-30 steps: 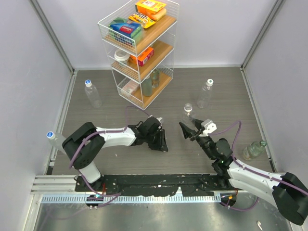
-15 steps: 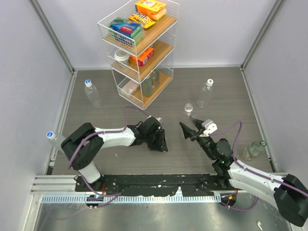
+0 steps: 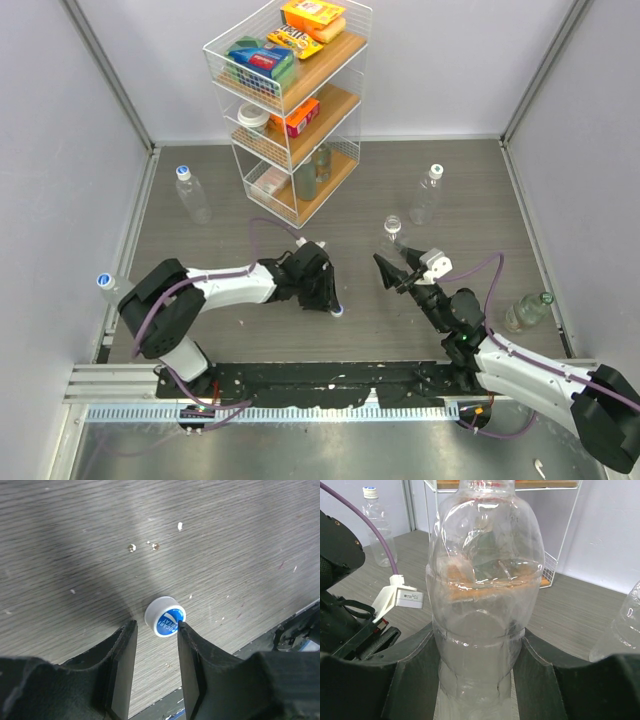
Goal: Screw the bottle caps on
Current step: Adjust the bottle cap at the center of the board.
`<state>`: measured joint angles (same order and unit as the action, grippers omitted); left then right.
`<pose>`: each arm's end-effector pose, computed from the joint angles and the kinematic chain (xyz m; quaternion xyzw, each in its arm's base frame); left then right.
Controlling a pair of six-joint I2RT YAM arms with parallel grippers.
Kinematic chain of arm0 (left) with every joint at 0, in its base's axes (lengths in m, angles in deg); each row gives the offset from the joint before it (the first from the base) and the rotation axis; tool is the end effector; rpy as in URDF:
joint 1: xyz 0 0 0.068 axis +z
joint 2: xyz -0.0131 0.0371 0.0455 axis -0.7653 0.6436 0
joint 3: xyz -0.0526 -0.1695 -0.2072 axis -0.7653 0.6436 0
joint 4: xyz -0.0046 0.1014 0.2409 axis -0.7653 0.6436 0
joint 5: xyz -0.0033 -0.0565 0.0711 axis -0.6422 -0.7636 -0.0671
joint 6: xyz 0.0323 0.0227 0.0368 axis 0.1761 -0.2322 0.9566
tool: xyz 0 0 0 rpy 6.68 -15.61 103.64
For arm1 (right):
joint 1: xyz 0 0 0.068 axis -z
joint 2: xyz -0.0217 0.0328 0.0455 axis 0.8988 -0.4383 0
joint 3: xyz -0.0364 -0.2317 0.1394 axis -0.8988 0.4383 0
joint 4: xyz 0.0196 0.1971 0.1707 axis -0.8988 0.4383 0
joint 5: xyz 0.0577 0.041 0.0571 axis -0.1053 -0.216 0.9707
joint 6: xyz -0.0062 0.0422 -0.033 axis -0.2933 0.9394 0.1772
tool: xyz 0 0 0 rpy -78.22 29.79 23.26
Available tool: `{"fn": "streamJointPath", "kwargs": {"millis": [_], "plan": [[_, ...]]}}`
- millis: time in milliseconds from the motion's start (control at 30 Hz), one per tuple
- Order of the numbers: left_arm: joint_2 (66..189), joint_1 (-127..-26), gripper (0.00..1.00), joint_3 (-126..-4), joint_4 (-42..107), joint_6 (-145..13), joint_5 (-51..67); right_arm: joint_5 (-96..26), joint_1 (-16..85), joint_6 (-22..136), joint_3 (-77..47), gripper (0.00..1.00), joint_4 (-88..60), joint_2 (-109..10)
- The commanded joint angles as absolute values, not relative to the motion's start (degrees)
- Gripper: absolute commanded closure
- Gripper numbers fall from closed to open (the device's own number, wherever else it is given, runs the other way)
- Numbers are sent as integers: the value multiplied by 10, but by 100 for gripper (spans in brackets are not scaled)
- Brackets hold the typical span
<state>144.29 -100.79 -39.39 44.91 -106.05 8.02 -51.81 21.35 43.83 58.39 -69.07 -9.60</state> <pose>0.1895 -0.2410 0.1526 0.0122 0.9537 -0.2723 0.1267 0.1183 0.1011 0.2083 -0.1931 0.5789 0.1993 0.7667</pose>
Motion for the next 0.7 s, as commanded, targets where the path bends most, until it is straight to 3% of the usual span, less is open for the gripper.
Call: {"fn": "streamJointPath", "kwargs": {"millis": [0,133,300,400,567,600,667], "plan": [[1429,-1001,57,-379,536,-1032,157,-518,210,432,626,58,-707,-90],[1382,-1001,47,-371,549,-1014,190,-514,210,431,623,58,-706,-89],[1239,-1001,31,-356,551,-978,227,-511,210,426,594,58,-644,-61],[1146,-1002,1,-348,550,-958,264,-488,210,424,586,68,-594,-4],[1025,-1001,0,-321,503,-924,232,-434,211,459,567,89,-486,83],[1010,-1001,0,-308,475,-923,217,-434,210,479,563,99,-478,88],[987,-1001,0,-289,413,-916,175,-438,210,542,548,99,-441,102]]}}
